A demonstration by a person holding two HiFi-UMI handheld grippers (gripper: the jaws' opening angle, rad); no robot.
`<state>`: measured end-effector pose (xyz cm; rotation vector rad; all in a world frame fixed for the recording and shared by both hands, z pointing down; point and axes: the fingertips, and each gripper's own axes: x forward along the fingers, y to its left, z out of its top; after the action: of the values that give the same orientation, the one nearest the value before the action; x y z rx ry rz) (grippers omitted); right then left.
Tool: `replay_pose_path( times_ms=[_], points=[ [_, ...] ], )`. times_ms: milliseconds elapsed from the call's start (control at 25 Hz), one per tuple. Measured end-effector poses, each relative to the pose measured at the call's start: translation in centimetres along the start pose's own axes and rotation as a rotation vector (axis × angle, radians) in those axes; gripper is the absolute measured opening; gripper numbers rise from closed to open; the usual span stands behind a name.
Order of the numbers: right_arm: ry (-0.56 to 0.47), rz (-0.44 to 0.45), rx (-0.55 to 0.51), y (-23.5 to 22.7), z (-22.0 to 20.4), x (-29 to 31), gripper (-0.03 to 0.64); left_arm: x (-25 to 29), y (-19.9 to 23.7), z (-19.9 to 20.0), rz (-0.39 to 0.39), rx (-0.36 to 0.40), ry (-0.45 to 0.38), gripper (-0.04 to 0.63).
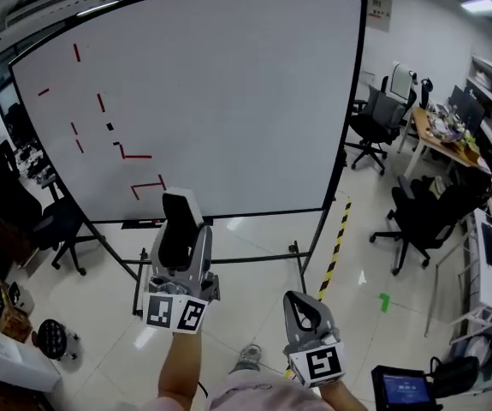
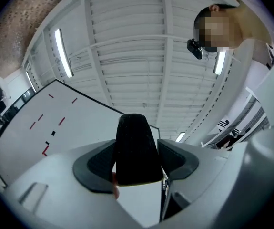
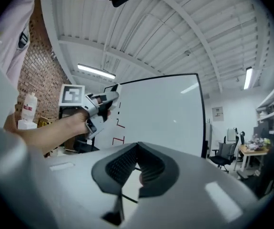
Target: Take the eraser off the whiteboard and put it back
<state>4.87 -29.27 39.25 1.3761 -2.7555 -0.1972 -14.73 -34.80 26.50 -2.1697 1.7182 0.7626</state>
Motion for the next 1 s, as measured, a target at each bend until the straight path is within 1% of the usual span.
replay_pose_path(
  times_ms=[120,200,240,400,480,560,680,800,920,1000],
  points=[
    [0.024,-0.016,-0.008,-2.4,0.2,6.4,0.005,9.1,5.1,-3.0,-0.026,0.055,0.026,0.278],
    [0.069,-0.033,-0.001,-4.2,-0.9,9.6,0.005,14.3,8.1,-4.8,-0.012,0.126,0.026,0.279],
    [0.093,-0.043,0.003,-5.0,-1.6,11.0,0.005,16.6,9.4,-5.8,0.004,0.178,0.028,0.279],
    [0.17,-0.079,0.027,-7.9,-4.1,14.8,0.004,24.0,13.3,-9.9,0.065,0.43,0.031,0.279],
    [0.196,-0.096,0.035,-9.1,-5.1,16.0,0.004,26.1,14.3,-11.4,0.082,0.504,0.04,0.279],
    [0.213,-0.109,0.045,-10.1,-5.9,16.9,0.005,27.3,14.8,-12.9,0.094,0.547,0.057,0.278],
    [0.228,-0.121,0.065,-11.3,-6.7,18.1,0.005,28.3,15.7,-14.8,0.116,0.589,0.08,0.278],
    [0.237,-0.121,0.076,-11.7,-7.3,18.9,0.005,29.3,16.5,-16.8,0.128,0.61,0.103,0.279],
    [0.249,-0.117,0.087,-11.7,-8.0,18.9,0.005,29.7,16.9,-17.6,0.138,0.622,0.079,0.278],
    [0.253,-0.12,0.096,-11.7,-8.2,18.6,0.005,29.6,16.8,-17.7,0.139,0.617,0.083,0.278]
  ],
)
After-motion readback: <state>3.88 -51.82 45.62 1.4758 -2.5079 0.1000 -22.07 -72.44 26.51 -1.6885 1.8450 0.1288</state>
